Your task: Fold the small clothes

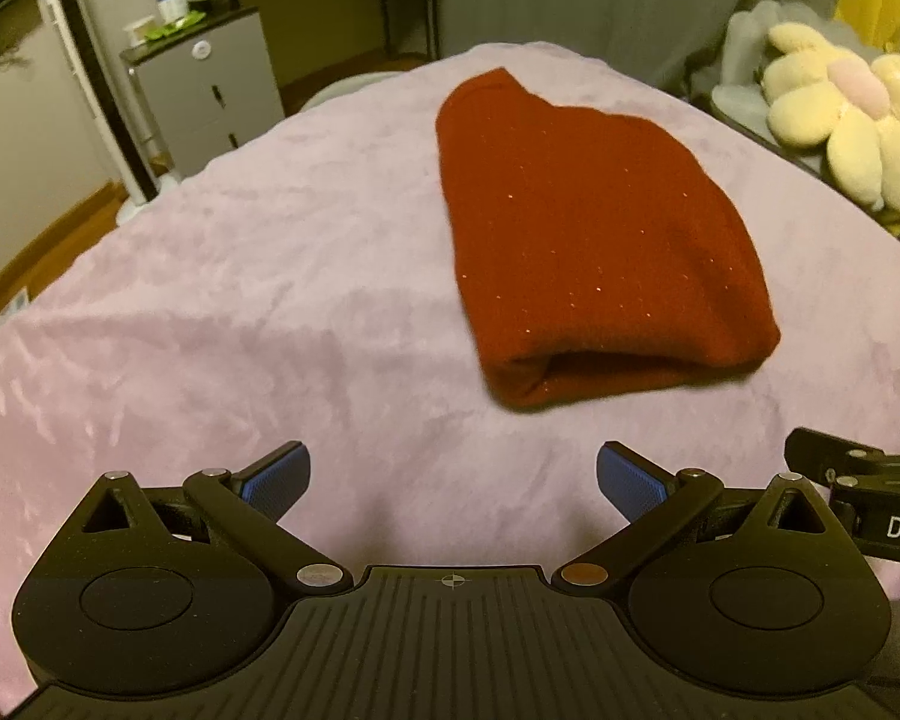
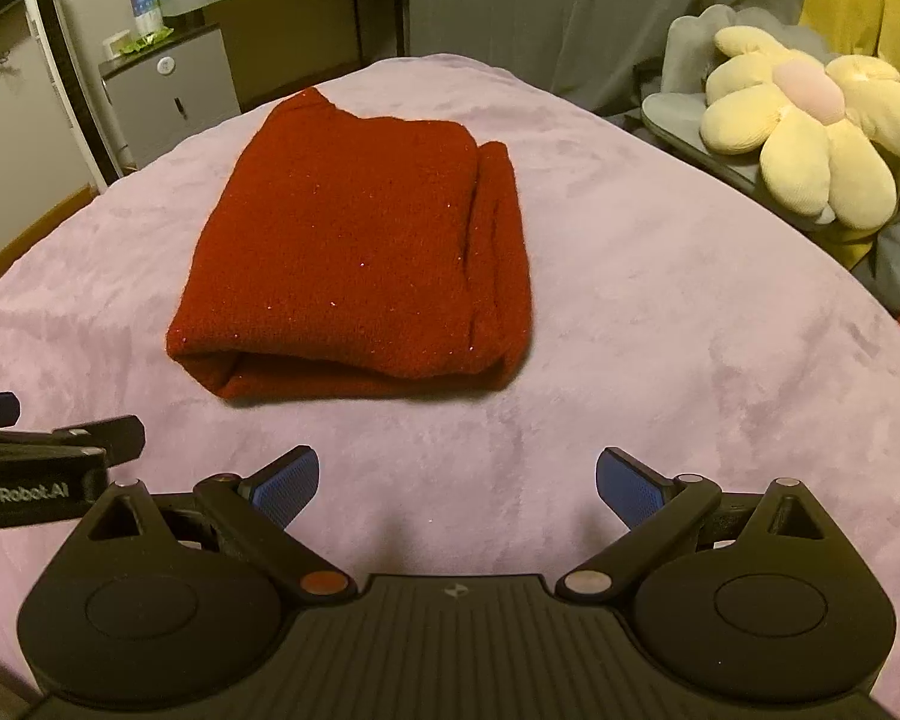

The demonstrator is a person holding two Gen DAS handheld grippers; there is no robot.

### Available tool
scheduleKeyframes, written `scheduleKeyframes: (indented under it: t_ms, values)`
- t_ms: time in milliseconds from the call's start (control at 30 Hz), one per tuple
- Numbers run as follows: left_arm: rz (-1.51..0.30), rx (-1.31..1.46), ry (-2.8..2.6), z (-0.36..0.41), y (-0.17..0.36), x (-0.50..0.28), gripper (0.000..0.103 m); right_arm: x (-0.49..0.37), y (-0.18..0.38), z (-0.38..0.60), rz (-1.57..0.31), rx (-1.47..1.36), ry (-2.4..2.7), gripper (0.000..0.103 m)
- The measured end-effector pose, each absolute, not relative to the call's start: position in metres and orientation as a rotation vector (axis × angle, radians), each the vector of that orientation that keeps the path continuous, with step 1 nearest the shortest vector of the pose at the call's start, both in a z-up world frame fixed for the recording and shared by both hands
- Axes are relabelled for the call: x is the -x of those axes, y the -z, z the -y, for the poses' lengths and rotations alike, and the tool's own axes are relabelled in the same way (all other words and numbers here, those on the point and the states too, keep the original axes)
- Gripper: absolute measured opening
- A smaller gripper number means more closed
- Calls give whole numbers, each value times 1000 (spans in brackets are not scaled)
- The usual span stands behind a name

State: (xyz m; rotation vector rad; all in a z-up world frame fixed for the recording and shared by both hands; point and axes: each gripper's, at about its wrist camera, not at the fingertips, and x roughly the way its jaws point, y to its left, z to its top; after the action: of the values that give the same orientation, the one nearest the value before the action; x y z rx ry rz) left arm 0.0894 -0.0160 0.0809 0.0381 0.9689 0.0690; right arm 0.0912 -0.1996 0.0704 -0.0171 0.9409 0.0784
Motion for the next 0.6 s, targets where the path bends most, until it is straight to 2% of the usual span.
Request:
scheduleKeyframes:
  t_ms: [600]
  values:
    - [-989,-61,-76,19,-80,-95,103,-98,-71,198,-947,8,-66,99]
